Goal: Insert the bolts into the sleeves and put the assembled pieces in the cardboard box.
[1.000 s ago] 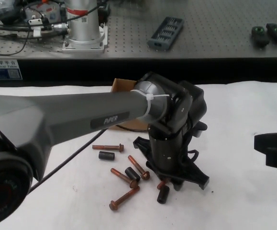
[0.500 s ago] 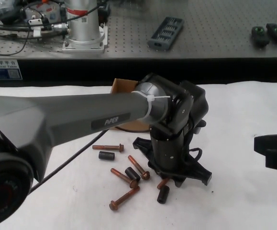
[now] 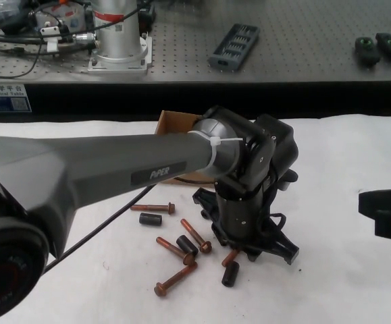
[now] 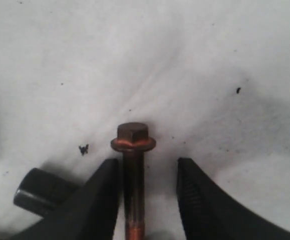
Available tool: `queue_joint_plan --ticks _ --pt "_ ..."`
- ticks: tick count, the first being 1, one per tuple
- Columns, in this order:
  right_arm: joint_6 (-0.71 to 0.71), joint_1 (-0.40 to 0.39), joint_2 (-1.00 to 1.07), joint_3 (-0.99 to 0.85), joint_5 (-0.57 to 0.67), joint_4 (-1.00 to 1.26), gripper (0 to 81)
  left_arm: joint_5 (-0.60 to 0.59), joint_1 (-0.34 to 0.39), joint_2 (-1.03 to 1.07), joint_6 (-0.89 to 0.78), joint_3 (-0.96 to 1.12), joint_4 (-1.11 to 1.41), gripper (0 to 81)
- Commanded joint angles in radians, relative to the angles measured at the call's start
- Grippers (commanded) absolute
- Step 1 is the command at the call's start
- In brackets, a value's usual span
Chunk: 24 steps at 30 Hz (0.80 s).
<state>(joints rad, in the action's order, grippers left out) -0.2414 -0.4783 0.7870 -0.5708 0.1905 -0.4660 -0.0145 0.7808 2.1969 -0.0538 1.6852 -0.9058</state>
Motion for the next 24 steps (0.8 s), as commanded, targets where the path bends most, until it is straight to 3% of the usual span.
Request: queue_joint_plan --ticks 1,6,12,16,24 --pt "0.010 0.005 -0.007 -0.001 -0.001 0.001 5.1 0.057 0.000 0.016 0.012 -0.005 0.017 28.4" --pt "0.010 0.005 -0.007 -0.001 -0.001 0.001 5.1 0.064 0.002 0.016 0.008 -0.005 0.035 24.8" --pt "0.010 0.005 -0.007 -0.001 -0.001 0.001 5.1 0.056 0.002 0.016 0.008 -0.005 0.046 0.6" --pt "0.010 0.005 -0.007 -0.001 -0.001 -0.004 5.1 0.026 0.002 0.012 0.004 -0.005 0.046 0.6" --pt "0.010 0.005 -0.007 -0.001 -0.001 -0.145 5.1 -0.045 -0.034 -0.107 -0.164 -0.005 0.203 0.6"
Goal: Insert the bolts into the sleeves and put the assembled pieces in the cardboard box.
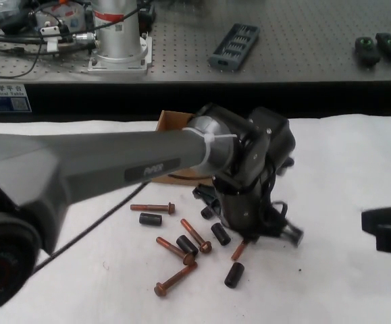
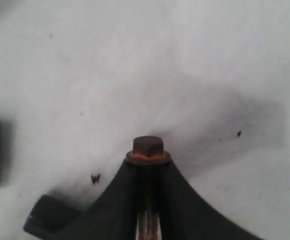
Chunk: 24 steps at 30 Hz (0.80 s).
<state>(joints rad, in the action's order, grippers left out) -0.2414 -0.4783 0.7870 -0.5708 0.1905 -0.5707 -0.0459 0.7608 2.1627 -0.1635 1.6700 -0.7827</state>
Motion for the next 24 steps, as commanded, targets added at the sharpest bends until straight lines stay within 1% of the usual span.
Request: queue_joint_plan --ticks 1,6,10,12,15,18,21,24 --pt "0.013 0.005 -0.007 -0.001 -0.001 -0.047 5.1 -0.013 -0.021 -0.100 -0.069 0.010 0.111 0.6" --pt "0.040 0.003 -0.007 -0.001 0.001 -0.022 3.4 -0.013 -0.067 -0.231 -0.130 0.010 0.184 0.6" --pt "0.033 -0.001 0.010 -0.001 -0.002 0.048 3.6 -0.019 -0.122 -0.364 -0.130 -0.058 0.190 0.6" --pt "0.006 -0.001 0.041 -0.001 -0.002 0.070 3.8 -0.050 -0.161 -0.453 -0.130 -0.143 0.226 0.6" --pt "-0.036 -0.001 0.130 -0.009 0.011 0.068 3.8 -0.111 -0.217 -0.641 -0.153 -0.307 0.325 0.6" --pt "-0.098 -0.001 0.256 -0.042 0.035 0.070 3.8 -0.171 -0.268 -0.842 -0.187 -0.481 0.407 0.6" --pt "-0.135 -0.028 0.388 -0.123 0.041 0.070 3.8 -0.190 -0.297 -1.013 -0.208 -0.603 0.426 0.6" --pt "-0.195 -0.082 0.506 -0.219 -0.031 0.059 3.8 -0.182 -0.300 -1.159 -0.246 -0.687 0.426 0.6"
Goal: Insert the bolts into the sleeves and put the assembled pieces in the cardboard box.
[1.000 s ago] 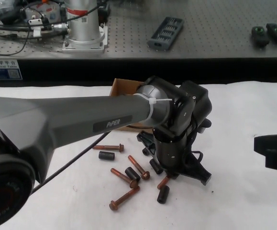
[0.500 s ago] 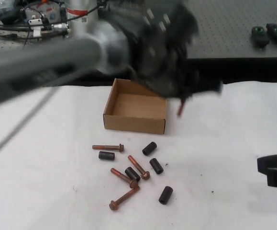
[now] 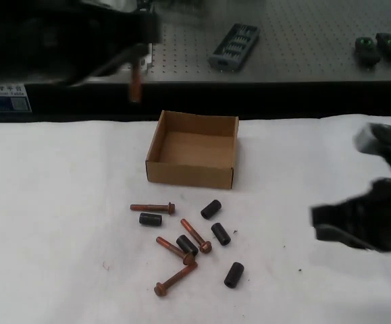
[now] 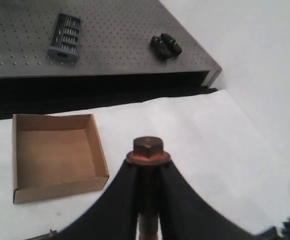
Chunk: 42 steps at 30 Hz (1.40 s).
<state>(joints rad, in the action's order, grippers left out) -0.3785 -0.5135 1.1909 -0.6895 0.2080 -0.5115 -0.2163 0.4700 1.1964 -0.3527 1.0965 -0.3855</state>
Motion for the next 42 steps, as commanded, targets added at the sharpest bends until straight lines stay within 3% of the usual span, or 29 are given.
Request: queue_joint_plan --ticks 1,7,16,19,23,42 --pt "-0.079 -0.063 0.134 -0.127 -0.074 0.000 3.8 -0.012 -0.010 -0.238 -0.069 -0.135 0.028 0.6" --pt "-0.122 -0.172 0.349 -0.310 -0.109 0.002 3.8 -0.012 -0.010 -0.422 -0.124 -0.199 0.003 0.6" --pt "0.167 -0.232 0.618 -0.593 -0.132 -0.207 0.3 -0.016 -0.010 -0.485 -0.118 -0.202 -0.140 0.6" --pt "0.227 -0.232 0.683 -0.668 -0.181 -0.275 9.6 -0.029 -0.010 -0.493 -0.110 -0.202 -0.135 0.6" --pt "0.269 -0.232 0.723 -0.714 -0.263 -0.301 20.9 -0.084 -0.010 -0.497 -0.066 -0.214 -0.081 0.6" --pt "0.298 -0.232 0.825 -0.729 -0.237 -0.306 18.1 -0.208 -0.010 -0.492 -0.133 -0.391 0.224 0.6"
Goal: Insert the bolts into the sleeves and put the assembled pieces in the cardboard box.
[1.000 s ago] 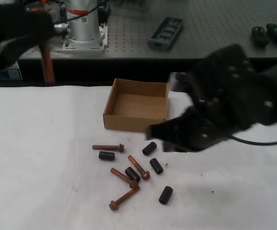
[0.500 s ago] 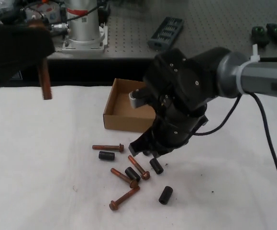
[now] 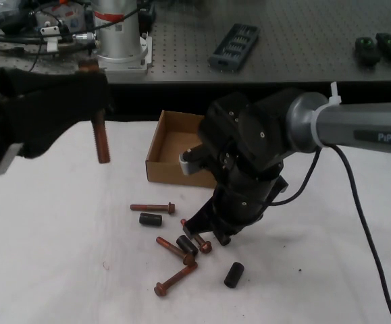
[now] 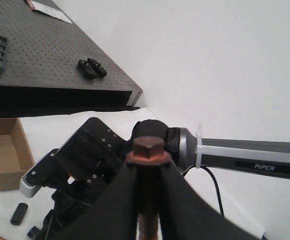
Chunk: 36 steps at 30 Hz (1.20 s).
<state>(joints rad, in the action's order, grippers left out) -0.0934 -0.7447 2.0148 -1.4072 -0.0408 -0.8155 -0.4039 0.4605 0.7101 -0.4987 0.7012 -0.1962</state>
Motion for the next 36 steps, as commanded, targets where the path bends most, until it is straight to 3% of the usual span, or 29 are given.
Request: queue_joint_plan --ticks 1,24,27,31,33,36 --pt "0.013 -0.001 0.007 -0.016 0.014 -0.007 18.1 -0.031 0.000 -0.005 0.015 0.004 0.035 0.6" --pt "-0.026 -0.002 0.079 -0.043 0.020 -0.008 17.9 -0.036 0.000 -0.045 0.012 0.004 0.032 0.6" --pt "-0.026 -0.002 0.085 -0.043 -0.018 -0.020 14.6 -0.043 0.000 -0.044 0.009 0.004 0.032 0.6" --pt "-0.026 -0.002 0.086 -0.043 -0.018 -0.037 0.3 -0.051 0.000 -0.044 0.010 0.004 0.030 0.6" --pt "-0.026 -0.002 0.084 -0.043 -0.015 -0.037 4.9 -0.047 0.000 -0.038 0.011 0.004 0.017 0.6" --pt "-0.016 0.004 0.064 -0.043 0.041 -0.031 4.9 -0.046 -0.024 -0.017 0.011 0.004 0.015 0.6"
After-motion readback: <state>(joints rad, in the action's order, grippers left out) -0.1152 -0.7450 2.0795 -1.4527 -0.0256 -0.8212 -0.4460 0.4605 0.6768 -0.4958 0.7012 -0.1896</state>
